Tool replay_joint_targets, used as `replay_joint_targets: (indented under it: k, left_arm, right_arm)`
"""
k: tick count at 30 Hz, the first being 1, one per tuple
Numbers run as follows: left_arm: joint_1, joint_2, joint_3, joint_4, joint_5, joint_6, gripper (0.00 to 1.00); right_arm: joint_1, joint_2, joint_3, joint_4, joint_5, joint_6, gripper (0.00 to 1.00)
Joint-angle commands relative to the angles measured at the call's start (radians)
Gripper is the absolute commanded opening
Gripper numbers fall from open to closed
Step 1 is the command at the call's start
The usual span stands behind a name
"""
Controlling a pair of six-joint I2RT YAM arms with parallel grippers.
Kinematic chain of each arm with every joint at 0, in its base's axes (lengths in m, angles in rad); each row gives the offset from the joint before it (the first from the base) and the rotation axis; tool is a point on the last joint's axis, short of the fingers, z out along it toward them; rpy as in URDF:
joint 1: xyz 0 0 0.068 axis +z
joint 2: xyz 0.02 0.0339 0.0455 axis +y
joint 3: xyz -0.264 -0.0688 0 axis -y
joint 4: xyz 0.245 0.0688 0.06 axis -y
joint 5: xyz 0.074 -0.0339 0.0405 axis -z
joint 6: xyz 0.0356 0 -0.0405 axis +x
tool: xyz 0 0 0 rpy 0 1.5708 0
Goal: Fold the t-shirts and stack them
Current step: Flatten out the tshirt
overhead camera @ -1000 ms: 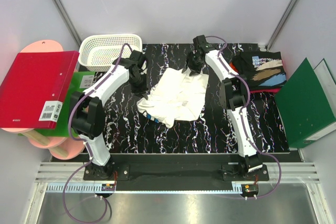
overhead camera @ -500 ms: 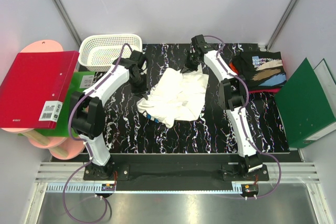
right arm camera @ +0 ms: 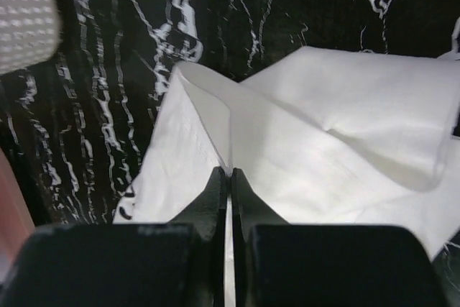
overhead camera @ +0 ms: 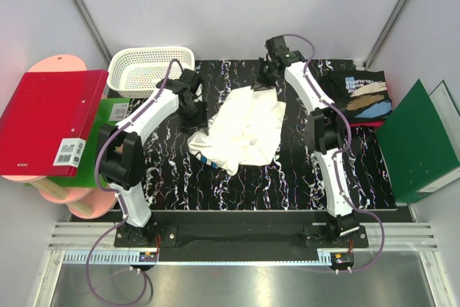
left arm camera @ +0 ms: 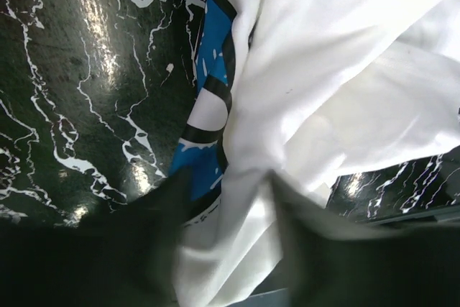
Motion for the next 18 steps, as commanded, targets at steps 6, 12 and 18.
replay_joint_targets:
  k: [6,12,18]
  left_arm:
    - [-0.02,-0.068,0.116,0.028,-0.049,-0.003,0.99]
    - [-0.086,-0.059,0.224,0.039,0.021,0.014,0.99]
    - [-0.134,-0.074,0.302,0.042,0.019,0.023,0.99]
  right_arm:
    - [0.006,-0.318,0.092,0.073,0.281,-0.055,0.0]
    - [0.006,-0.332,0.123,0.083,0.402,-0.067,0.0]
    - [0.005,-0.347,0.127,0.087,0.537,-0.102,0.0]
